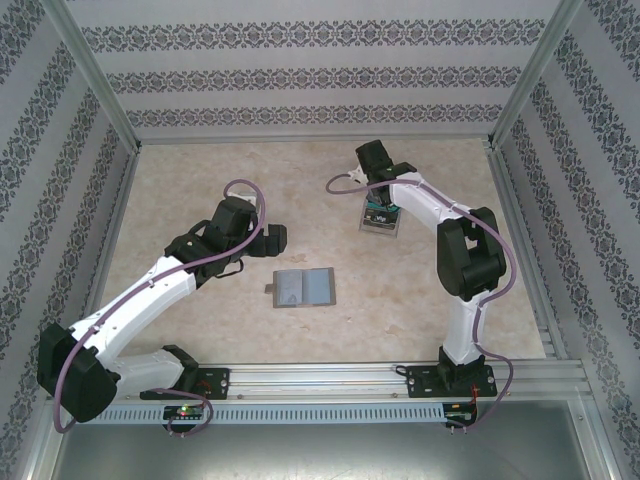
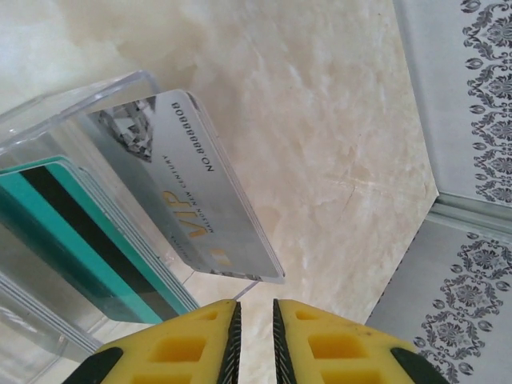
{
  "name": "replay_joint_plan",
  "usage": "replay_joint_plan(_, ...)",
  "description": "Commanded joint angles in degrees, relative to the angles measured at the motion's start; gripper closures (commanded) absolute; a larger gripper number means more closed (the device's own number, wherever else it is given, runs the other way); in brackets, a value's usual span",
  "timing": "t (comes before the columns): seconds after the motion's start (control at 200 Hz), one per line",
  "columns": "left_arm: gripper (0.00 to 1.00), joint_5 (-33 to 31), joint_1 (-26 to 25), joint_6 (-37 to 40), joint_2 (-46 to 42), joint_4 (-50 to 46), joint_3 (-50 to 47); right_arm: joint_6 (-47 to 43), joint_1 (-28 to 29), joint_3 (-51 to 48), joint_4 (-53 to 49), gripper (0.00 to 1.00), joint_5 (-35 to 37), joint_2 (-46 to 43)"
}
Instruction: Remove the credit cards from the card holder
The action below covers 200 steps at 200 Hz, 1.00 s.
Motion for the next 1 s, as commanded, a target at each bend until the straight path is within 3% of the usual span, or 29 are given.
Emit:
replay_joint_plan(0.0,0.0,-0.09,0.64,0.25,-1.46,-1.26,-0.56,4.57,-0.25,0.91,-1.76,0.8,-1.1,-1.28)
replay_joint_plan(0.135,0.0,0.1,0.64,0.08,-2.11,-1.27,-1.06,7.44,-0.1,-0.47,-3.56,0.75,-7.01,-4.16)
replay_joint_plan(0.5,0.0,2.44,0.67,-1.55,-2.02,-0.34,-2.47,23.67,2.34,-4.32,-1.72,0.82,-5.86,-11.83)
replay_joint_plan(0.635,0.01,4.21,0.68,-3.12,-1.17,0.04,-2.86,32.4,3.96,-6.2,-1.92,1.0,-8.72,-15.96)
replay_joint_plan(0.849,0.02,7.69,0.65,-7.14,0.69,-0.04,-3.37,49.28,6.25,-12.14,-2.08,1.0,-19.8,-23.61)
replay_joint_plan(0.994,0.03,9.11,0.66,-10.19,0.92,0.67,-4.77,61.13,6.63,-18.79,-0.99,1.0,-23.07,-29.36)
